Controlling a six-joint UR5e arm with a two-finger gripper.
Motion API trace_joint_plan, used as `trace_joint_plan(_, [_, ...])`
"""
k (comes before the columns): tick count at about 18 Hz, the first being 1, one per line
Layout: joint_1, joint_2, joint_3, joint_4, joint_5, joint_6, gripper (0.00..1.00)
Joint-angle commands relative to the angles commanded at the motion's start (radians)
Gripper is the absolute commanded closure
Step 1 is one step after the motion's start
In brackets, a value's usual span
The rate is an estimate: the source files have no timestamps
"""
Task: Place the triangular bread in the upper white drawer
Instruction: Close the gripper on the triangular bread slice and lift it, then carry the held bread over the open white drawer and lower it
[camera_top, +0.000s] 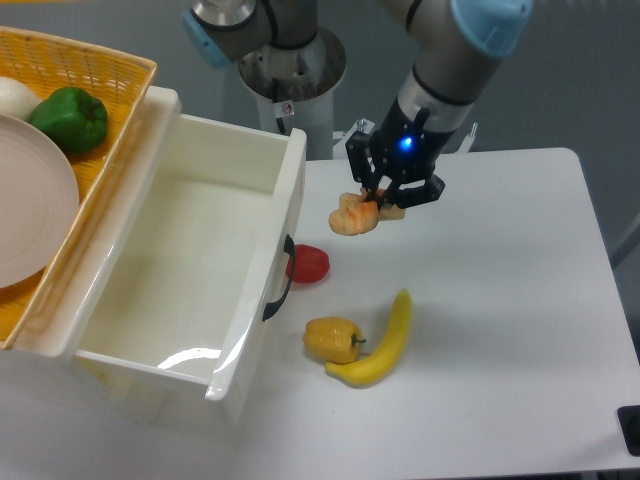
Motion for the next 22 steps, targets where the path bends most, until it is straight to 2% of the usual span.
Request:
trace_joint_plan(9, [-0.009, 0.049, -0.008, 0.002, -0.169, -0.212, 0.77])
trace_joint_plan(14, [-0.023, 0.058, -0.014, -0.002, -0.314, -0.295, 0.77])
trace_joint_plan(22, [-0.135, 0.069, -0.038, 0.006, -0.278, -0.313, 0.77])
